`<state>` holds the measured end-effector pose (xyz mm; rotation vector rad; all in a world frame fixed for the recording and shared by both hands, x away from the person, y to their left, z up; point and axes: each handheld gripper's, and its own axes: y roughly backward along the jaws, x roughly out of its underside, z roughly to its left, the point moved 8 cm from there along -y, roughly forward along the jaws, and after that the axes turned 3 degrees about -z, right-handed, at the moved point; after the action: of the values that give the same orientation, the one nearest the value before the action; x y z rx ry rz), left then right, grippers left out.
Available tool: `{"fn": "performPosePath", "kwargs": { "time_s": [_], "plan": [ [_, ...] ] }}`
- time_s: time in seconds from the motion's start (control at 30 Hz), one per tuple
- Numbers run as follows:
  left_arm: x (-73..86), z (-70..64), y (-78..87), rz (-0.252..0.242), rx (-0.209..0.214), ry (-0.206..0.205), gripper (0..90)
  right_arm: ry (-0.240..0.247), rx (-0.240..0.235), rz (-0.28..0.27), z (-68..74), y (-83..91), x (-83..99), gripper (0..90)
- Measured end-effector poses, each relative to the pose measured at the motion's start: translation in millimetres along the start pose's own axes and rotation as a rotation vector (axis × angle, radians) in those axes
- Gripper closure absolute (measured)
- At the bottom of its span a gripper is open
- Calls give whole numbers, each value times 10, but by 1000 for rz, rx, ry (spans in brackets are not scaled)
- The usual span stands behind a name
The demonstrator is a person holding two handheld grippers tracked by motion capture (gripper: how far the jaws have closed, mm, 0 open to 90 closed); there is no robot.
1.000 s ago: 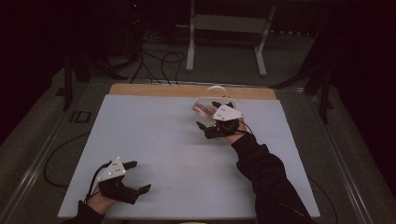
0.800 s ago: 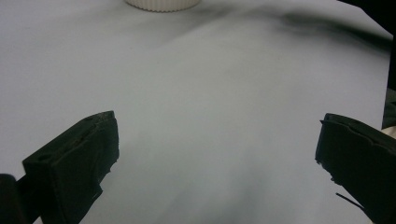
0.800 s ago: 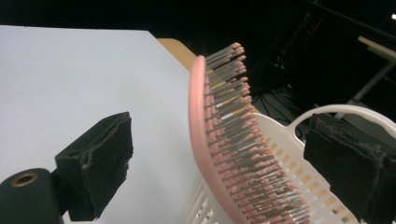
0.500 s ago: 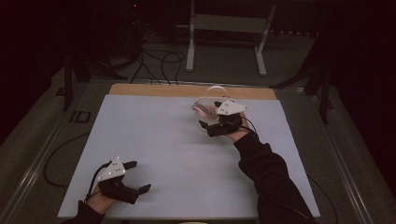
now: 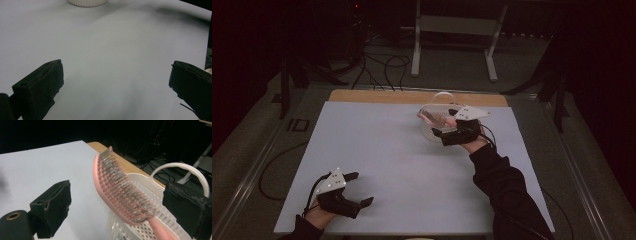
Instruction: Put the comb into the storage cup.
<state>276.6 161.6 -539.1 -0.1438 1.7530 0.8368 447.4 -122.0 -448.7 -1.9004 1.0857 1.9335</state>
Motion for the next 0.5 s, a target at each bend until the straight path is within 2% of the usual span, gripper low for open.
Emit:
{"fn": "performPosePath", "kwargs": {
  "time_s": [0.13, 0.5],
  "plan": [
    [-7, 0, 5, -2, -2, -2, 4, 1, 4, 1, -3, 63, 28, 84],
    [-11, -2, 8, -3, -2, -5, 4, -45, 4, -4, 40, 222, 157, 84]
  ]
}}
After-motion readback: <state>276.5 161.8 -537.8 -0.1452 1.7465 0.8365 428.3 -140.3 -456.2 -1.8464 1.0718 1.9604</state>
